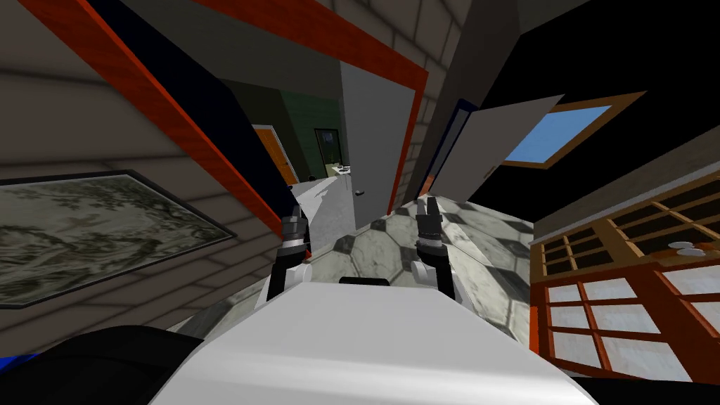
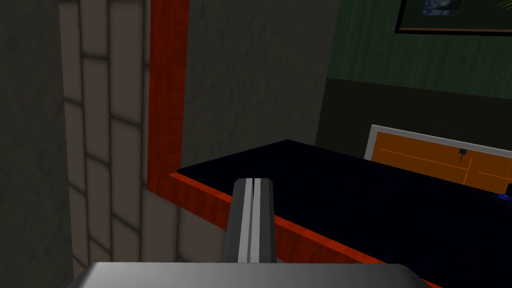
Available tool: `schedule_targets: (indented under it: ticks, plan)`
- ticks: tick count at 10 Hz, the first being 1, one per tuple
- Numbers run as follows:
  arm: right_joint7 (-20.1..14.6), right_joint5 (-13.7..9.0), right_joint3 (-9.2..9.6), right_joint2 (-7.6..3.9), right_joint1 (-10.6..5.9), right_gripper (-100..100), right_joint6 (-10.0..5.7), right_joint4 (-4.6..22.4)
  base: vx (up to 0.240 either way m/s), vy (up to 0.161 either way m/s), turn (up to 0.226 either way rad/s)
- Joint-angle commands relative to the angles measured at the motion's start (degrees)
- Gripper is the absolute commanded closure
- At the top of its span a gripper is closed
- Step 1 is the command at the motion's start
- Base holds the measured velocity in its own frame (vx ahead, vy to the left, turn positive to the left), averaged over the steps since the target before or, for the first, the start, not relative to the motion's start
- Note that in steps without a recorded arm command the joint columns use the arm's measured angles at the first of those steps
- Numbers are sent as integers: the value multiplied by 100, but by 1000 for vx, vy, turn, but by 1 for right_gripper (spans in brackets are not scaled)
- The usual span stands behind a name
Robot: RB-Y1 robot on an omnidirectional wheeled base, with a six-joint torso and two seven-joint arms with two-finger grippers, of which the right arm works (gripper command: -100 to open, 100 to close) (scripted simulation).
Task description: Push the door open
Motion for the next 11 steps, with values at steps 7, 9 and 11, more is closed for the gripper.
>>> schedule_targets:
  ticks: [7, 9, 11]
  plan:
    - [-132, -193, -38, -187, -389, -100, -194, 1199, 89, -23, 127]
    - [-168, -248, -47, -226, -519, -100, -244, 1574, 83, -31, 149]
    - [-204, -303, -56, -265, -651, -100, -295, 1897, 102, -34, 142]
